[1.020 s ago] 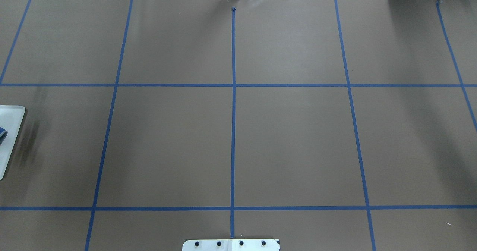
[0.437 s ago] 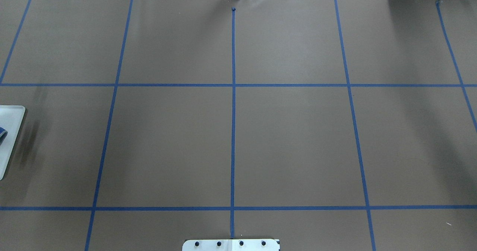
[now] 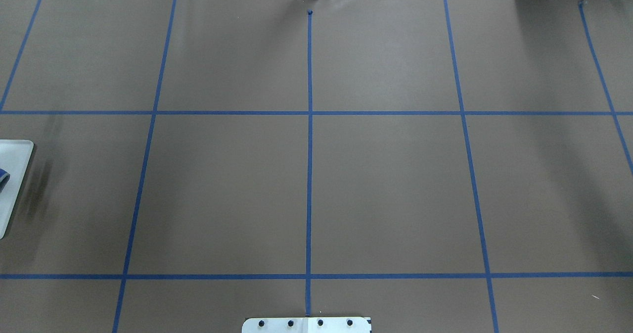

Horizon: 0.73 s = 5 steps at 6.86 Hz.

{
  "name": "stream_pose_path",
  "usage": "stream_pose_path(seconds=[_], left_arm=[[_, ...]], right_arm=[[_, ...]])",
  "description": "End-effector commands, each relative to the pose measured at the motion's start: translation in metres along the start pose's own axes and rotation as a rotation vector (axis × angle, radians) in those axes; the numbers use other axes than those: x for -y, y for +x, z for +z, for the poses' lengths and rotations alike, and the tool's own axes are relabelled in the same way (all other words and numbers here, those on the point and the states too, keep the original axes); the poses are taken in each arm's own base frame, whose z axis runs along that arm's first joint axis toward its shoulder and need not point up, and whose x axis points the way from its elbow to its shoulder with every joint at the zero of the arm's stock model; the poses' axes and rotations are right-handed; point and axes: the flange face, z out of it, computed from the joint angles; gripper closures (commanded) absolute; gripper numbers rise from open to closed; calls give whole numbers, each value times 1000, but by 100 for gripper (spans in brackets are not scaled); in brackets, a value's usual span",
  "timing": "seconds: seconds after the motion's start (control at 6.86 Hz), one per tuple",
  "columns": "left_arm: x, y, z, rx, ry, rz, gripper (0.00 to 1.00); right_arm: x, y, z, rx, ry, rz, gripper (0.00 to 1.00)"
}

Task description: Hang towel on rack

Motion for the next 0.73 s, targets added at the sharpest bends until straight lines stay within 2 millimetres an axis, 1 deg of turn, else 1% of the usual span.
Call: stream_pose_path(seconds=[0.0, 0.15, 0.29, 0.58], left_arm=[[4, 1, -2, 4, 6, 7, 2], [4, 8, -10, 6, 21, 22, 2], [5, 15, -16, 8, 36, 35, 2], [6, 16, -18, 1, 41, 40, 2]], right_arm=[[-12, 0, 2, -3, -7, 6, 0], [-18, 0, 4, -2, -12, 11, 0], [-19, 1, 4, -3, -11, 13, 0], [-19, 1, 4, -5, -10, 12, 0]])
